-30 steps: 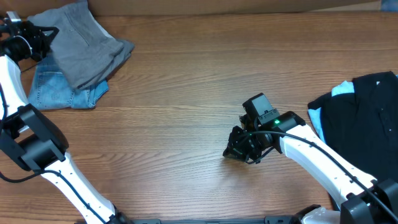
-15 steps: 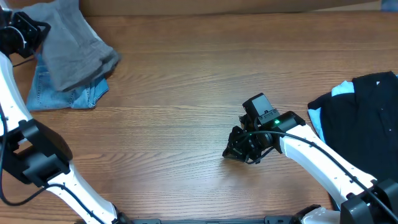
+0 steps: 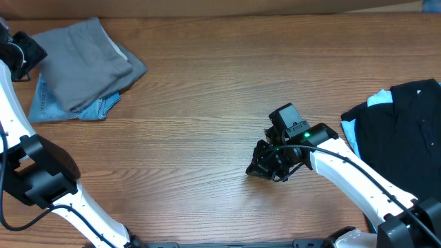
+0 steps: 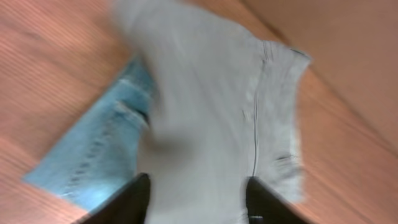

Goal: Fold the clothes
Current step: 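Release the shorts on the jeans stack with the left gripper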

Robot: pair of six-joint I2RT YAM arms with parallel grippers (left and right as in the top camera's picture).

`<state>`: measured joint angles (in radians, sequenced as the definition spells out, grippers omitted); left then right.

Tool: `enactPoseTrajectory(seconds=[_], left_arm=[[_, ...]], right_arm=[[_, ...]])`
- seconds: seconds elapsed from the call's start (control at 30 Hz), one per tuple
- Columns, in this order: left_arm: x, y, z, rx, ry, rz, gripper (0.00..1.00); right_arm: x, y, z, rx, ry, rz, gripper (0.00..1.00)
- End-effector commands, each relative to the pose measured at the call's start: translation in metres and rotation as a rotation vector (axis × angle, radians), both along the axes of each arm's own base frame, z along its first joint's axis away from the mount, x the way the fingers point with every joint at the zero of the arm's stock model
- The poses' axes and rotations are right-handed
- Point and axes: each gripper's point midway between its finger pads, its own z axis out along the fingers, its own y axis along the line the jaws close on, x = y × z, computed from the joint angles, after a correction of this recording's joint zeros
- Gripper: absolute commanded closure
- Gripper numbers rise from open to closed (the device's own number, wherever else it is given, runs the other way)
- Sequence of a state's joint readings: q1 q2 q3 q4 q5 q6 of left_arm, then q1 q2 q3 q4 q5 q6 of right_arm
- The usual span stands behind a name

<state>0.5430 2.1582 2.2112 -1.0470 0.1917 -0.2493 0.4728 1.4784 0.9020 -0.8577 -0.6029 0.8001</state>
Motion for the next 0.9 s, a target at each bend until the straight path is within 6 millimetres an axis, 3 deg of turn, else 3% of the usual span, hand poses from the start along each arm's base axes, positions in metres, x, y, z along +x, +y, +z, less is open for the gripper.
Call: enactPoseTrajectory(seconds=[0.0,0.2,0.33,0.53,0.67,0.87], left_arm=[[-0.018,0.021,0.009,0.098,0.049,0.030,0.43],[-0.041,0.003,-0.007,0.052,0.156,-0.076,0.42],[-0.056,-0.007,-0.027,0.011,0.239,-0.111,0.40],[-0.073,-0.017,-0.089,-0.053,0.337,-0.145,0.42],[-0.067,-0.035,-0.114,-0.113,0.278,-0.272,0.43],[-0.059,-0.034,-0.123,-0.085,0.239,-0.315,0.42]], right_arm=[[0.002,0.005,0.009,0.029,-0.022,0.016,0.95],[0.003,0.005,0.009,0.032,-0.028,0.019,0.95],[0.004,0.006,0.010,0.036,-0.034,0.019,0.95],[0.003,0.006,0.009,0.034,-0.033,0.026,0.95],[0.000,0.004,0.009,0.030,-0.032,0.041,0.95],[0.000,0.004,0.008,0.029,-0.031,0.042,0.95]])
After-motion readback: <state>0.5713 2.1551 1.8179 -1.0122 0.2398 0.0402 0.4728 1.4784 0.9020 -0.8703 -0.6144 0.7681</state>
